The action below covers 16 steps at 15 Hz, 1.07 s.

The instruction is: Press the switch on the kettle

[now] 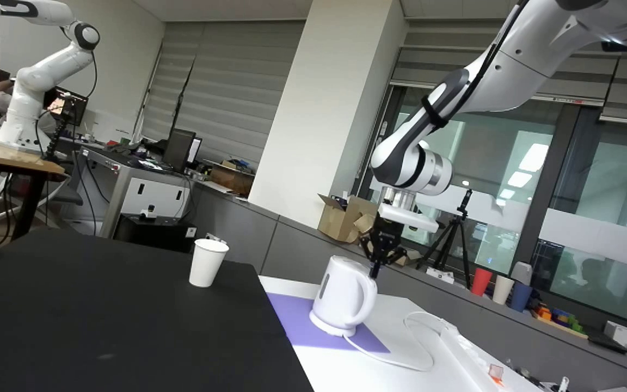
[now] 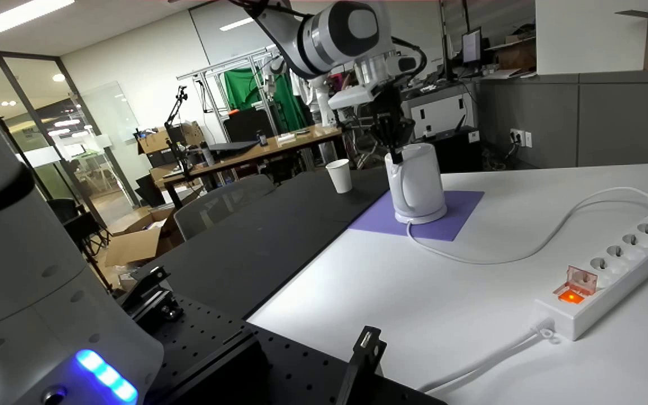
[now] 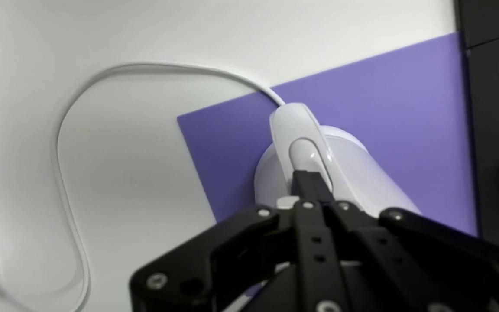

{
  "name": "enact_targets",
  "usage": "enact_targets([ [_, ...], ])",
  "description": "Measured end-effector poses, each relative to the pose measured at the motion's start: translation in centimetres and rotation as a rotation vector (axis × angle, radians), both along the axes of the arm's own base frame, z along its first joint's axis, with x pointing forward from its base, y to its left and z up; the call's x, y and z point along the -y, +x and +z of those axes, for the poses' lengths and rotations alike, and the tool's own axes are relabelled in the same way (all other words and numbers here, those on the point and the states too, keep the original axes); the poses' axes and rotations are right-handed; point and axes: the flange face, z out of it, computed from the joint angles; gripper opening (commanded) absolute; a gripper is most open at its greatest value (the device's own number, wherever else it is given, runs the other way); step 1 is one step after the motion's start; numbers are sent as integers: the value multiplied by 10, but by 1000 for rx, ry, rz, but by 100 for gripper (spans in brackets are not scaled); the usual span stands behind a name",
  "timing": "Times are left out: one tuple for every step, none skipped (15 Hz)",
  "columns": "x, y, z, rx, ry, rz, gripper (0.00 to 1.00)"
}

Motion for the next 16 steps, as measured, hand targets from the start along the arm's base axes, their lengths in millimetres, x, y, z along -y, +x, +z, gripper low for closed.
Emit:
enact_targets([
  [1,1,1,11,-1,-1,0],
  [2,2,1,22,-3,-2,0],
  [3,3,2,36,-5,-4,0],
  [4,4,2,52,-5,-6,0],
  [4,5,3,68,-5,-8,0],
  [4,6,4,81,-6,-7,0],
  [4,7,5,92,-8,-6,0],
  [4,8,7,107,-11,-4,0],
  [3,10,10,127,-15,-3,0],
  [3,13,14,150,-19,-1,0],
  [2,16,22,182,-25,1,6],
  [1,19,31,215,-32,4,27],
  [0,21,41,246,-38,4,33],
  [0,23,51,271,-44,7,39],
  [-1,24,60,287,-48,9,47],
  [-2,24,69,298,-49,10,54],
])
